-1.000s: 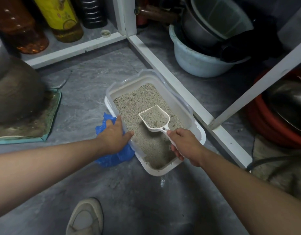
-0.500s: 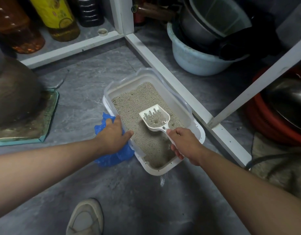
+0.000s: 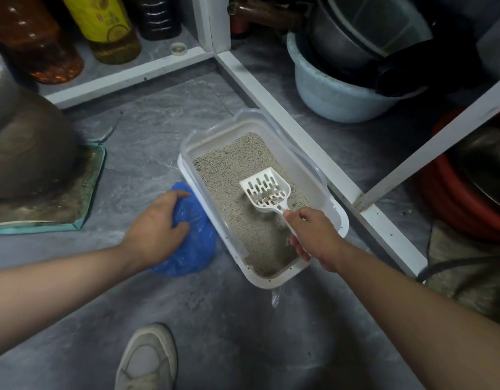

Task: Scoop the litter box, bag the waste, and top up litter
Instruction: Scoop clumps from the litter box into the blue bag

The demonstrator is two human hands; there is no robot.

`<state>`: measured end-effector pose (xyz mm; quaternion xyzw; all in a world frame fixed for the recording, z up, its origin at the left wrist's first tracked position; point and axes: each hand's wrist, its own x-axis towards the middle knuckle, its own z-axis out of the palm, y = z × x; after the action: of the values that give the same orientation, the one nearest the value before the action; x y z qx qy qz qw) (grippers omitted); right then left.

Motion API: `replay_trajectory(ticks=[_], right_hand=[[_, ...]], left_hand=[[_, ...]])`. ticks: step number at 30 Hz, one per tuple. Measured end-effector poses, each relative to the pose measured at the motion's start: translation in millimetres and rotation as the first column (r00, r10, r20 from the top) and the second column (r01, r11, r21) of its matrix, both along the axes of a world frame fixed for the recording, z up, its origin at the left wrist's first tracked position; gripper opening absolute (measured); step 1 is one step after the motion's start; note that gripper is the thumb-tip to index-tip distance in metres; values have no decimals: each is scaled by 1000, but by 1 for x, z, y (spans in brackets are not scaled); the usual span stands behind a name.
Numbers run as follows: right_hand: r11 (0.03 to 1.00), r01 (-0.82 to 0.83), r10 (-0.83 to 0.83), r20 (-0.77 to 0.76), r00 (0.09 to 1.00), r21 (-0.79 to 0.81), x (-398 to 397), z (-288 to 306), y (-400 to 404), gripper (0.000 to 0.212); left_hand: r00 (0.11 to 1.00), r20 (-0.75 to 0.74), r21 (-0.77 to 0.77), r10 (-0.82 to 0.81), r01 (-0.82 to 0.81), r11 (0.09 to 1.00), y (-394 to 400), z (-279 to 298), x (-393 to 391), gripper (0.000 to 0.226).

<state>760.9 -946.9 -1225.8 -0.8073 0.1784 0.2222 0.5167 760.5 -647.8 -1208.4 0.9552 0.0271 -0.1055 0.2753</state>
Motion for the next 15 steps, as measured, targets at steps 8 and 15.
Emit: replay_trajectory(ticks=[8,15], right_hand=[[1000,5,-4,-13,1000,16,-1,-3,2,34],[999,24,-23,-26,999,29,-3,-1,1,35]], left_hand=[[998,-13,-19,59,-59,998,17,-4,-9,77],[1000,-6,41,0,1,999,14,-8,-7,67]])
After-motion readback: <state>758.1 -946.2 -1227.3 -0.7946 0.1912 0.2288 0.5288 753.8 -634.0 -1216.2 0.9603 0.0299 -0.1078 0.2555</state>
